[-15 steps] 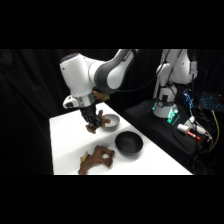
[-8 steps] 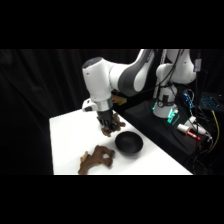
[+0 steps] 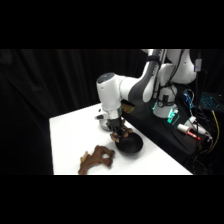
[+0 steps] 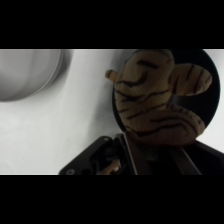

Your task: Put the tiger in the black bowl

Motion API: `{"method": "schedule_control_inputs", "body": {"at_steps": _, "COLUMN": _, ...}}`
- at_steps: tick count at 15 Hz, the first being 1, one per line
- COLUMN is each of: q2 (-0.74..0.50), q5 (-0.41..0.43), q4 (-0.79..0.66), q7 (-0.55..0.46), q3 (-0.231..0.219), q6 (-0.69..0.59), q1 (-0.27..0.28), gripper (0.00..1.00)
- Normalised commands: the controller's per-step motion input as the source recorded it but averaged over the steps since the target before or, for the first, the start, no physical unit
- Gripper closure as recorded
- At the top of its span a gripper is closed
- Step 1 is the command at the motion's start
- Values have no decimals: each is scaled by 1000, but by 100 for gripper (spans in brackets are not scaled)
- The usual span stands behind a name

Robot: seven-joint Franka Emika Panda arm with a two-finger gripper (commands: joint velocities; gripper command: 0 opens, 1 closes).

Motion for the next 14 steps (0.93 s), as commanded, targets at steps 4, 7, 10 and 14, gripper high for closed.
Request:
{"method": "schedule_control_inputs", "body": {"at_steps": 4, "q2": -49, "q5": 107, "q4": -103, "q7": 13, "q3": 48, "q6": 133, "q1": 25, "gripper": 51}}
{"method": "schedule_control_inputs", "body": {"at_steps": 7, "q2": -84, "q5": 64, "q4": -65, "q7": 43, "q3": 20, "q6": 56, "q1": 29, "gripper": 25}}
{"method": "schedule_control_inputs", "body": {"at_steps": 10, "q2": -156, "q5": 16, "q4": -22, "q7": 89, "q3": -14, "q6": -134, "q1": 33, "gripper": 2}}
{"method": "schedule_control_inputs", "body": {"at_steps": 14, "q2": -284, "q5": -62, "q4": 65, "q7": 116, "q3": -69, "q6": -360, "q1": 26, "gripper": 0}}
